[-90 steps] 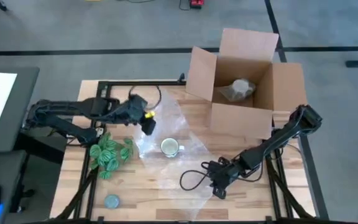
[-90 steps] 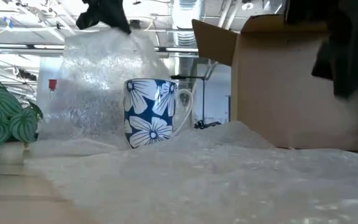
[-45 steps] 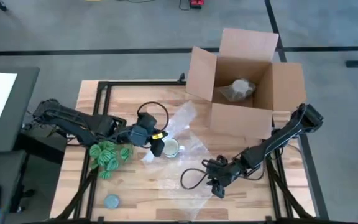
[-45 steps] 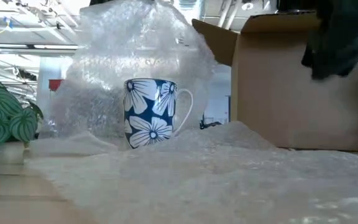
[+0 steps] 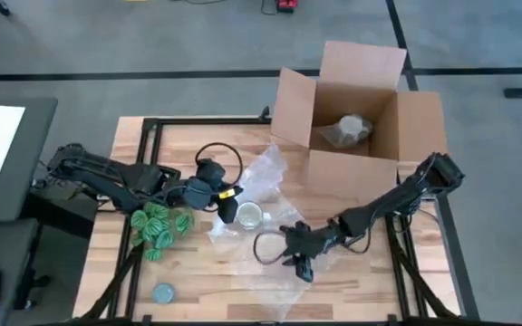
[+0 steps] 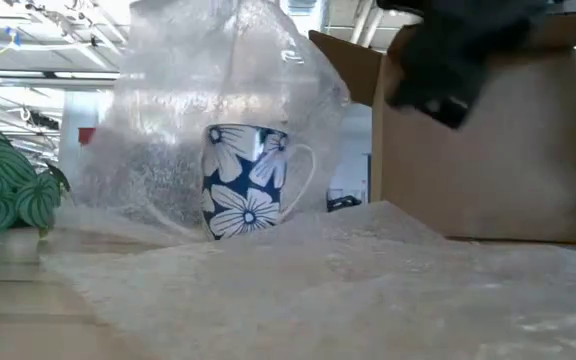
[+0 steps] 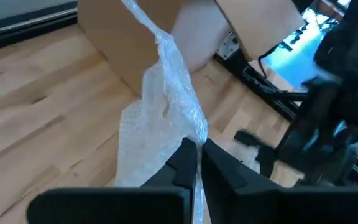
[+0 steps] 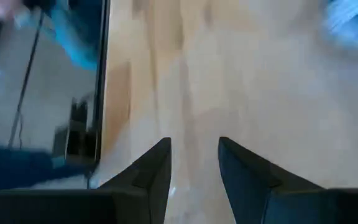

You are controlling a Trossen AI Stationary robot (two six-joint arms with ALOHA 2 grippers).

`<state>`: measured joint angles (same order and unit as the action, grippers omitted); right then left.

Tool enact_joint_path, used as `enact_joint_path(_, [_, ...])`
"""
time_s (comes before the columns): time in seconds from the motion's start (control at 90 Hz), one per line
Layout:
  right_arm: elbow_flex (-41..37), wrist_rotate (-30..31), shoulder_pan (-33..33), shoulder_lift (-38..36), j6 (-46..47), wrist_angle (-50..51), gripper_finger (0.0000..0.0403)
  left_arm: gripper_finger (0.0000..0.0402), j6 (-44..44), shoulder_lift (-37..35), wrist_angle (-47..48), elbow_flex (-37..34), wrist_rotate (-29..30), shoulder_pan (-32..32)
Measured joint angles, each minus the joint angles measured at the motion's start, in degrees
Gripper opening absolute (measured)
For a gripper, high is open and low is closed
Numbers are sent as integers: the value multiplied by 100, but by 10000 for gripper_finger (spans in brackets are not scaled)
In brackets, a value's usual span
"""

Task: Wrap mug
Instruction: Wrap the blue mug with bubble wrap

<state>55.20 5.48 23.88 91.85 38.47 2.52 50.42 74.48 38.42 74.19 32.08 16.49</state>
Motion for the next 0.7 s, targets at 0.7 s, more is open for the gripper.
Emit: enact_joint_path(0.7, [-8,45,-1594,135,-1949,-275,248,0,136,-2,330,0,2,2])
